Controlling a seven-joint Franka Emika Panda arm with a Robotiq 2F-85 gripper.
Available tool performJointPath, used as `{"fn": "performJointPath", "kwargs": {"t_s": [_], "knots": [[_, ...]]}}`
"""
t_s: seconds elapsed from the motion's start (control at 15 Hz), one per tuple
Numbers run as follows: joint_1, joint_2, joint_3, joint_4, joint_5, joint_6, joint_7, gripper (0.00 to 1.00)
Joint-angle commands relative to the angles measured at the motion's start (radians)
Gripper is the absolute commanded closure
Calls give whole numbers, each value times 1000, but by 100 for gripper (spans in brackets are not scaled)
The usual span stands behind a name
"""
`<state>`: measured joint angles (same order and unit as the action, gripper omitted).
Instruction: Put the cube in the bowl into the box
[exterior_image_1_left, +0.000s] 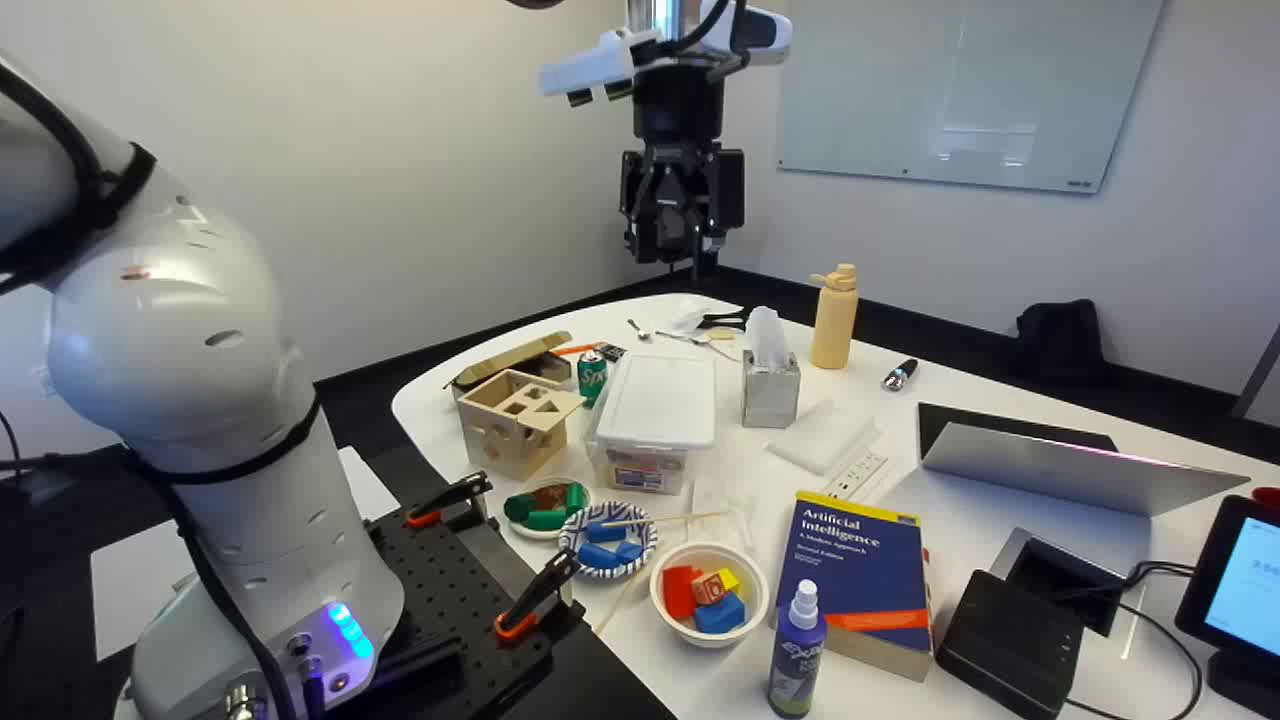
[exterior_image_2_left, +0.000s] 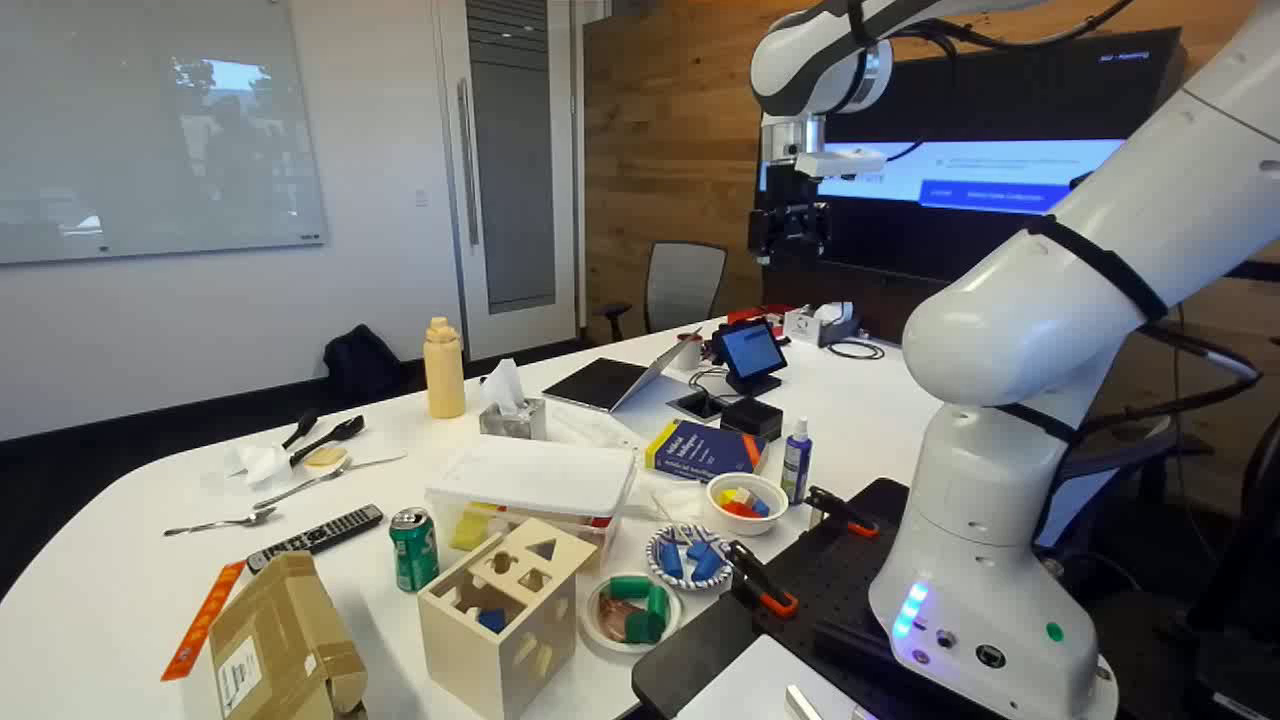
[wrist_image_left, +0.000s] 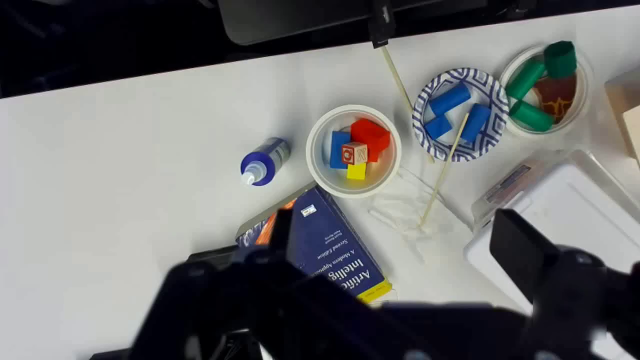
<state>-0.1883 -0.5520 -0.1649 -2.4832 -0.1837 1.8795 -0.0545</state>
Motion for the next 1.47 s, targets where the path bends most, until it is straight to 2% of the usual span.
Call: {"fn": "performJointPath", "kwargs": {"t_s": [0.0, 0.13, 0.4, 0.73, 1.13, 1.4], "knots": [[0, 0, 0, 2, 0, -2, 0, 0], [-4, 21, -1, 2, 12, 15, 27, 0], [-31, 139, -19, 9, 79, 91, 186, 0], [-64, 333, -63, -4, 205, 298, 312, 0], [-99, 528, -139, -61, 460, 438, 297, 0], [-131, 630, -164, -100, 657, 531, 229, 0]]}}
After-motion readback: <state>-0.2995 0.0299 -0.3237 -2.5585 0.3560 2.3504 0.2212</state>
